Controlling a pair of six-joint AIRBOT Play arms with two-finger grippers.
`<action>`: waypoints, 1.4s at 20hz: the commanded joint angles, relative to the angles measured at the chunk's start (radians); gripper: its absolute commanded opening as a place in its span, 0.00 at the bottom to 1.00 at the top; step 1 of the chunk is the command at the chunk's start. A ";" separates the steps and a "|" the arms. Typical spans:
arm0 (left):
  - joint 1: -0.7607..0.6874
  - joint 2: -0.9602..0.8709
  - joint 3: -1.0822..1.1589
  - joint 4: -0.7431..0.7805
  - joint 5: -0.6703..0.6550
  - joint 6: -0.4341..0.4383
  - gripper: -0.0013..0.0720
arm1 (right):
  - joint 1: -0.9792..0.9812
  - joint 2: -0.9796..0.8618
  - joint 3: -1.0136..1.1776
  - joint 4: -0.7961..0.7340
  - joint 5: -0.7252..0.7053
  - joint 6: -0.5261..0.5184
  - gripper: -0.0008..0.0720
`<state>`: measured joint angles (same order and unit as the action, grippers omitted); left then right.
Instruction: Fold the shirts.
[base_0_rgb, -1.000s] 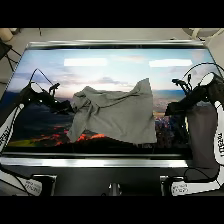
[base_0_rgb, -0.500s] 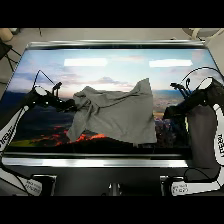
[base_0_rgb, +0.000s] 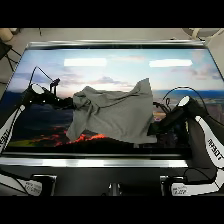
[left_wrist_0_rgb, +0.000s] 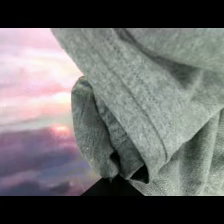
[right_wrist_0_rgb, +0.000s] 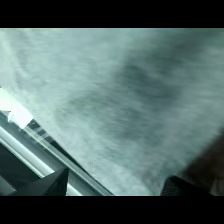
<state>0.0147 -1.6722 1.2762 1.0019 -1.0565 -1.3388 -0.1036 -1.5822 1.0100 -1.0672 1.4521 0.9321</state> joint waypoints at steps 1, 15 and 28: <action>0.000 0.039 0.001 -0.005 -0.009 0.004 0.05 | 0.091 -0.001 -0.041 0.013 -0.068 0.055 0.68; 0.077 0.983 0.460 0.338 0.322 -0.279 0.04 | 0.137 0.692 0.988 -0.557 -0.475 0.105 0.04; 0.071 0.915 0.452 0.376 0.024 -0.285 0.04 | 0.137 0.624 0.994 -0.550 0.136 0.141 0.04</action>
<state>0.0849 -0.6857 1.7321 1.3258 -0.9039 -1.6207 0.0341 -0.8742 2.0037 -1.6051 1.3521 1.0672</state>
